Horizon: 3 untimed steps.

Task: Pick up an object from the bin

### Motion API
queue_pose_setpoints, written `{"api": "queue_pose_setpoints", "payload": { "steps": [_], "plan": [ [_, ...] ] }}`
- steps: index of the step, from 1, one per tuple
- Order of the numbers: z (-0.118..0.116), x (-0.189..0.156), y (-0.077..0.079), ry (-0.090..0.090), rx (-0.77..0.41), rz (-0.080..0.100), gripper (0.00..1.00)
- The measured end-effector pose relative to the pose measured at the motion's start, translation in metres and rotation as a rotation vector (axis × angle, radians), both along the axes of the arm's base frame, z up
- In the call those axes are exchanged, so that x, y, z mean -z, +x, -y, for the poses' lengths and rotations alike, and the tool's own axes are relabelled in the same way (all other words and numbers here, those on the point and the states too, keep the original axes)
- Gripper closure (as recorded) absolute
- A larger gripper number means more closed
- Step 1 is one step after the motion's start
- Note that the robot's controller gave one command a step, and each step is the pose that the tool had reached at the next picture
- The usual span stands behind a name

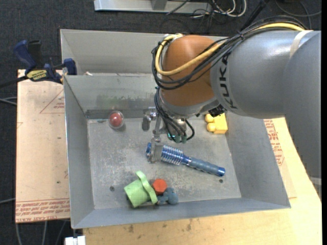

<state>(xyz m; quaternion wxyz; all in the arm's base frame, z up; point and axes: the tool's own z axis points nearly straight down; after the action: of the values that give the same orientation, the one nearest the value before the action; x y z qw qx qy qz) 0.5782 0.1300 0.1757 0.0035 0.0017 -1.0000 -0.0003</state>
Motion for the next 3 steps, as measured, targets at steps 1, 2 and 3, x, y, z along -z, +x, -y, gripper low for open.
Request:
{"api": "queue_pose_setpoints", "payload": {
  "steps": [1, 2, 3],
  "plan": [
    [0.0695, 0.0829, -0.0369, -0.002, -0.024, 0.002, 0.0],
    [0.066, 0.0797, -0.0351, 0.001, -0.028, 0.008, 1.0],
    [0.0661, 0.0797, -0.035, 0.001, -0.028, 0.008, 0.0]
  ]
}}
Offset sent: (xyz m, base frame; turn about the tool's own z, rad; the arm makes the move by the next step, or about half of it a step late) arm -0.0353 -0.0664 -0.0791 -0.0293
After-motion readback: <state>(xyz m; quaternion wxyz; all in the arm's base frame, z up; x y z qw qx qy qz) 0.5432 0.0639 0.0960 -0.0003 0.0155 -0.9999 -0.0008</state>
